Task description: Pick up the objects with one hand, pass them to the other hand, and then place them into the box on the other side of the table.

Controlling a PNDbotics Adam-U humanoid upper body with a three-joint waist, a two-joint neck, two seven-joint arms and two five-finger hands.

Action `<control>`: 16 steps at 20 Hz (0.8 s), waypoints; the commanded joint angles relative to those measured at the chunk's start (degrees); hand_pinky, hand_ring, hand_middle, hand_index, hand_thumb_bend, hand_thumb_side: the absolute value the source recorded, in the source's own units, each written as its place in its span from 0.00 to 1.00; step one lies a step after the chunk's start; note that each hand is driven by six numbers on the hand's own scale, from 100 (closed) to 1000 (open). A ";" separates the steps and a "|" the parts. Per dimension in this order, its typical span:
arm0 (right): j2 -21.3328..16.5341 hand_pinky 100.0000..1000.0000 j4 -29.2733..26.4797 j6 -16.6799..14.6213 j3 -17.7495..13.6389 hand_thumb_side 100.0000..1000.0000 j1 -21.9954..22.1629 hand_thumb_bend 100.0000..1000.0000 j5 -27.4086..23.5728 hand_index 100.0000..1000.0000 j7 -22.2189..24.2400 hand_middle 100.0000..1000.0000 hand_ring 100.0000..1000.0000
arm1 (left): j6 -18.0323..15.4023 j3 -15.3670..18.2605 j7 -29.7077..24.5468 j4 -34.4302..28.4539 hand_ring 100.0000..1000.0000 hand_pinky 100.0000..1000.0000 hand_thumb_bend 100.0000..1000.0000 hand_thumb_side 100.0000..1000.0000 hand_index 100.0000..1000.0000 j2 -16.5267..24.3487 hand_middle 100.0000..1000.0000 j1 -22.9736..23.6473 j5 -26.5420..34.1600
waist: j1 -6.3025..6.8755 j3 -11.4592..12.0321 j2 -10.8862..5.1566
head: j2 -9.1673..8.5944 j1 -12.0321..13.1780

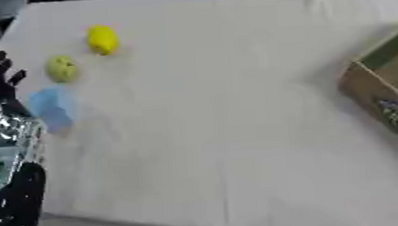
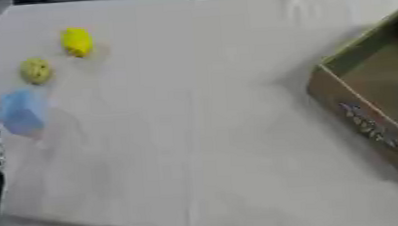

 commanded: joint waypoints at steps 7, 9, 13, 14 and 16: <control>-1.85 0.97 -0.35 -0.12 -0.40 0.53 -0.15 0.00 0.36 0.71 0.21 0.67 0.59 | 0.22 0.99 0.69 -1.32 0.74 0.65 0.20 0.64 0.67 2.18 0.59 -0.81 -3.77 | -0.79 0.12 -0.53 | 0.71 0.60; -1.85 0.97 -0.33 -0.13 -0.45 0.53 -0.10 0.00 0.38 0.71 0.19 0.67 0.59 | 0.78 1.77 1.29 -1.89 0.74 0.65 0.20 0.64 0.67 1.98 0.59 -0.91 -6.53 | -0.80 0.21 -0.54 | 0.72 0.44; -1.84 0.97 -0.31 -0.15 -0.63 0.53 0.00 0.00 0.41 0.71 0.05 0.67 0.59 | 2.01 2.57 1.92 -2.65 0.74 0.65 0.19 0.64 0.67 1.82 0.58 -1.47 -9.77 | -0.78 0.31 -0.44 | 0.64 -0.14; -1.82 0.97 -0.31 -0.16 -0.68 0.53 0.04 0.00 0.44 0.71 0.01 0.67 0.59 | 2.49 2.46 1.63 -2.97 0.74 0.65 0.19 0.64 0.67 2.04 0.57 -1.71 -10.72 | -0.77 0.29 -0.38 | 0.59 -0.37; -1.73 0.97 -0.31 -0.17 -0.81 0.53 0.09 0.00 0.51 0.71 -0.12 0.67 0.59 | 3.88 2.20 0.46 -3.61 0.74 0.65 0.18 0.64 0.67 2.90 0.56 -2.02 -12.69 | -0.81 0.30 -0.28 | 0.52 -0.81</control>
